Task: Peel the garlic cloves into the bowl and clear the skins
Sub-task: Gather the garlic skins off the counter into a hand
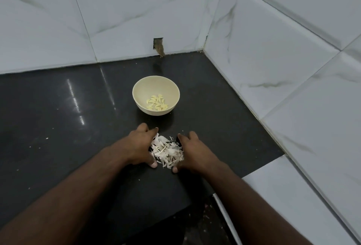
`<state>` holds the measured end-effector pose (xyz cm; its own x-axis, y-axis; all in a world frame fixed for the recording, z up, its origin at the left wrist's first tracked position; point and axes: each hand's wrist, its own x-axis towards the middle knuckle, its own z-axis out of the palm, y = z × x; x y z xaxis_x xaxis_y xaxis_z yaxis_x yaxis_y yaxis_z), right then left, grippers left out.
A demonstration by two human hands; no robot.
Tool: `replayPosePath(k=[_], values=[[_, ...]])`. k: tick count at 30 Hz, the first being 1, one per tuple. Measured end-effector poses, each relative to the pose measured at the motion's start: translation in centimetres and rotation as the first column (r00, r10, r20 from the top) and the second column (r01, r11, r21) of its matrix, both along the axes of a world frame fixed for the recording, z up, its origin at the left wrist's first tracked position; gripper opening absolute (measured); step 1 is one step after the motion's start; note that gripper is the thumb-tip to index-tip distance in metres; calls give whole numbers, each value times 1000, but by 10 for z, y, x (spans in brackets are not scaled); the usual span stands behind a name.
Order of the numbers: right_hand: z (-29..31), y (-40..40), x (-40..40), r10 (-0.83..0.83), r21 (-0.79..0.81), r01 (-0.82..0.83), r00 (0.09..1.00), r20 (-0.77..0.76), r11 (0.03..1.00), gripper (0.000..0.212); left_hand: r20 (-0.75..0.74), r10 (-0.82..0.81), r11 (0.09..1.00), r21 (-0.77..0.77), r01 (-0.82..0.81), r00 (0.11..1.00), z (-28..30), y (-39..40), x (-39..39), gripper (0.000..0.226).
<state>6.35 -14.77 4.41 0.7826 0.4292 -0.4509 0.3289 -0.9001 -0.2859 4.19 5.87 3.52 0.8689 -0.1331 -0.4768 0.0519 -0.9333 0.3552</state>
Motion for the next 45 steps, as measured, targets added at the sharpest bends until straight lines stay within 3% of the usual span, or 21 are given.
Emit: replayPosePath(k=[4, 8, 9, 11, 14, 16, 20, 24, 32, 36, 42, 45], values=[[4, 9, 7, 2, 4, -2, 1000, 2, 1000, 94, 41, 5, 1000, -18, -4, 999, 0, -9, 0, 115], [2, 25, 10, 34, 66, -33, 999, -13, 997, 77, 123, -29, 995, -93, 41, 992, 3, -17, -3, 55], [1, 28, 10, 52, 77, -51, 999, -11, 996, 75, 126, -33, 994, -100, 45, 991, 4, -16, -6, 50], [3, 26, 10, 68, 77, -67, 998, -8, 995, 79, 104, 13, 995, -101, -3, 995, 6, -11, -11, 58], [8, 16, 6, 65, 43, -63, 997, -29, 997, 104, 77, 86, 995, -54, -82, 993, 6, 0, -18, 90], [10, 19, 1, 75, 26, -74, 997, -33, 997, 112, 52, 99, 994, -49, -96, 994, 9, -2, -22, 90], [6, 38, -5, 75, 123, -71, 997, -29, 990, 97, 137, 24, 997, -79, -13, 990, 20, -19, -27, 37], [3, 45, -3, 82, 135, -80, 997, -10, 988, 80, 142, 64, 990, -137, -45, 988, 28, -24, -27, 14], [-5, 47, -4, 114, 178, -121, 992, 48, 976, 80, 38, 341, 893, -327, -311, 939, 20, -19, -30, 37], [-12, 54, -5, 98, 210, -116, 991, 96, 971, 61, -50, 417, 840, -358, -407, 907, 16, -24, -28, 92], [-14, 60, 1, 67, 186, -103, 980, 189, 977, 13, -44, 497, 761, -457, -460, 866, 17, -26, -29, 78], [10, 52, 2, 9, 274, -64, 980, 197, 960, 19, -12, 549, 698, -543, -467, 836, 24, -30, -30, 63]])
